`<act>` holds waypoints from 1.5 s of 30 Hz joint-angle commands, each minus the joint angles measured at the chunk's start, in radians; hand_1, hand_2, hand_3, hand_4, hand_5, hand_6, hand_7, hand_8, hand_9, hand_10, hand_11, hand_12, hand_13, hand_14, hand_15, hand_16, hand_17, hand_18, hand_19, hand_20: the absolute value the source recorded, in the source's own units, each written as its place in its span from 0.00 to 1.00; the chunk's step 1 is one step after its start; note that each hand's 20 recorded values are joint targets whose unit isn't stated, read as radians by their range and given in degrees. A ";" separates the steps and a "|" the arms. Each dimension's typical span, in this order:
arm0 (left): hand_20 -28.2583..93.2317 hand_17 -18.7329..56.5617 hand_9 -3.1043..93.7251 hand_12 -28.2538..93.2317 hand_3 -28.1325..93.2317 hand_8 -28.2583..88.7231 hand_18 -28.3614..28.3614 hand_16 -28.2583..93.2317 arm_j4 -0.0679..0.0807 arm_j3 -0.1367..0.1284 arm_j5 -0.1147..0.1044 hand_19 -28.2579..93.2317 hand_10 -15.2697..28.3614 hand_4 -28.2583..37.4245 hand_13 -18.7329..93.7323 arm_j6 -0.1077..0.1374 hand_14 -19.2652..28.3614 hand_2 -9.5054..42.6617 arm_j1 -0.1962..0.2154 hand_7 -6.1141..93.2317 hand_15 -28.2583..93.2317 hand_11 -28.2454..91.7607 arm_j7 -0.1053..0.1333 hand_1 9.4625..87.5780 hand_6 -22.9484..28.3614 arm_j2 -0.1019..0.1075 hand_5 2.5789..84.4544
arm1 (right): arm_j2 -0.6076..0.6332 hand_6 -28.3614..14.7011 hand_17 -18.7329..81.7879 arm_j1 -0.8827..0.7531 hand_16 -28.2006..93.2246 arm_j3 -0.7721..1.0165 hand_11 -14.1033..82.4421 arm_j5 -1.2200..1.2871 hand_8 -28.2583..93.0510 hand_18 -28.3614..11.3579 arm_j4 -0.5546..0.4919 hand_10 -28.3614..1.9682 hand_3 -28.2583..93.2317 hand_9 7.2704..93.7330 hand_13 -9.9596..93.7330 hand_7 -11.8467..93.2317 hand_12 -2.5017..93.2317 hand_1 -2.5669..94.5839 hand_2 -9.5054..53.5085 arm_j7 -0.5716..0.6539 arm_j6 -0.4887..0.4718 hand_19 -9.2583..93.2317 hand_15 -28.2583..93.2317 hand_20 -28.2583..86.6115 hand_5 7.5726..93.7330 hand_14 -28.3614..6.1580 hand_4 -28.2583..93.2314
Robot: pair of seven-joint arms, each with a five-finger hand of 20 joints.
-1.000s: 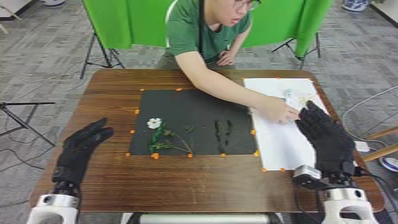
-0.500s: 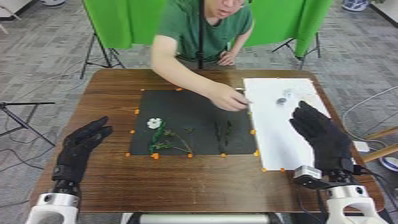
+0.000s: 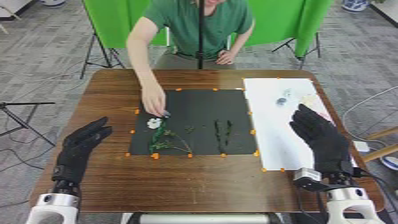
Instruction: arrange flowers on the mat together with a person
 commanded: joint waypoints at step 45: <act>0.38 0.33 0.51 0.35 0.77 0.19 0.69 0.26 -0.013 -0.012 -0.003 0.25 0.64 0.14 0.49 0.018 0.74 0.00 0.031 0.16 0.32 0.38 -0.016 0.31 0.52 -0.006 0.54 | 0.688 0.60 0.53 0.635 0.43 -0.376 0.34 -1.023 0.16 0.15 0.332 0.38 0.79 0.69 0.78 0.25 0.25 0.31 0.00 0.776 -0.042 0.80 0.61 0.64 0.51 0.48 0.03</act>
